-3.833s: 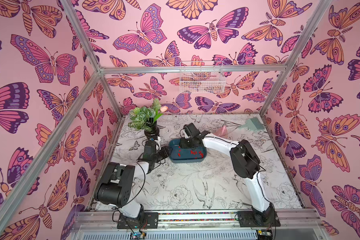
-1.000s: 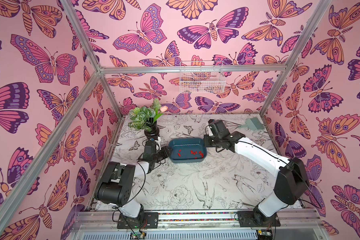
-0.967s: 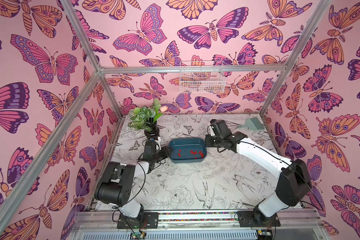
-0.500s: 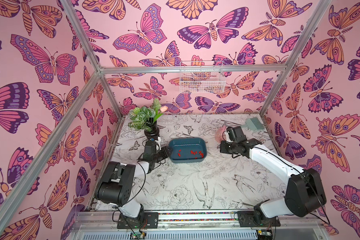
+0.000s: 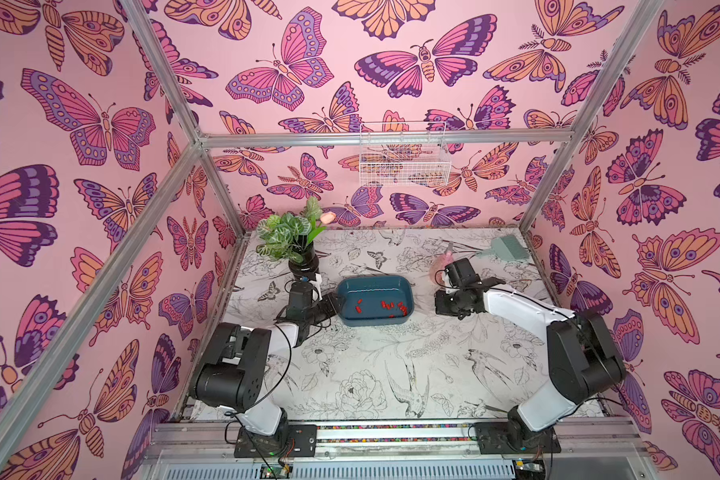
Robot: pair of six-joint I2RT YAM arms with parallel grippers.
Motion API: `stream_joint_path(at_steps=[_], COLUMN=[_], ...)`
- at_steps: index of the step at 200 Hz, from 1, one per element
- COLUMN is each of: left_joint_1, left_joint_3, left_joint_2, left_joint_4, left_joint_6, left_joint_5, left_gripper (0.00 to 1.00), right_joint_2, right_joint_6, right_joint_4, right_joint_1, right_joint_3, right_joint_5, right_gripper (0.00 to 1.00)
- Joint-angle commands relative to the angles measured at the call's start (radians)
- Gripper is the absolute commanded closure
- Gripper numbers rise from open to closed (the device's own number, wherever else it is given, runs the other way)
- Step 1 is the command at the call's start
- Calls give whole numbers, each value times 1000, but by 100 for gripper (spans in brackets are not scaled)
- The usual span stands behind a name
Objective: Take the screw protection sleeves out of the storage box
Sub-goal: Place the screw protection sleeve at the center of the board.
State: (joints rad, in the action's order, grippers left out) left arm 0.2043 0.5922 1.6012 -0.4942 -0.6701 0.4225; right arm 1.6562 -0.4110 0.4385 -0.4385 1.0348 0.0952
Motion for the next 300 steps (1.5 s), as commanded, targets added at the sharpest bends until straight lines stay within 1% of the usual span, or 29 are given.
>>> stream_joint_path(at_steps=[1, 67, 143, 165, 193, 221, 252, 262, 270, 272, 278, 284, 300], left_joint_1=[8, 9, 8, 7, 9, 8, 3, 4, 3, 3, 4, 1, -1], left_joint_3=[12, 16, 18, 18, 17, 11, -9, -19, -27, -28, -31, -32, -27], left_joint_2=[14, 20, 26, 26, 27, 16, -28, -45, -51, -53, -58, -63, -76], left_joint_4=[-6, -5, -5, -6, -6, -5, -1, -3, -2, -1, -2, 1, 18], left_joint_6=[13, 12, 10, 10, 9, 4, 7, 3, -1, -2, -4, -6, -13], left_joint_5=[13, 15, 16, 17, 15, -1, -22, -32, -40, -42, -48, -53, -72], left_gripper=[60, 60, 60, 60, 60, 60, 60, 60, 60, 60, 60, 60, 61], right_joint_2=[28, 113, 143, 146, 142, 87, -48, -78, -133, -143, -162, -181, -202], right_joint_6=[21, 37, 52, 54, 55, 44, 29, 28, 29, 31, 31, 32, 29], right_joint_4=[34, 84, 105, 110, 116, 113, 110, 127, 142, 147, 157, 169, 202], right_joint_1=[9, 10, 11, 9, 10, 9, 4, 4, 3, 3, 2, -1, -8], right_joint_3=[30, 71, 86, 89, 90, 68, 43, 52, 62, 69, 78, 95, 141], right_joint_5=[6, 22, 0, 2, -6, -24, -54, -60, -62, -59, -61, -53, -41], right_gripper=[91, 89, 87, 84, 79, 70, 57, 50, 44, 39, 33, 25, 15])
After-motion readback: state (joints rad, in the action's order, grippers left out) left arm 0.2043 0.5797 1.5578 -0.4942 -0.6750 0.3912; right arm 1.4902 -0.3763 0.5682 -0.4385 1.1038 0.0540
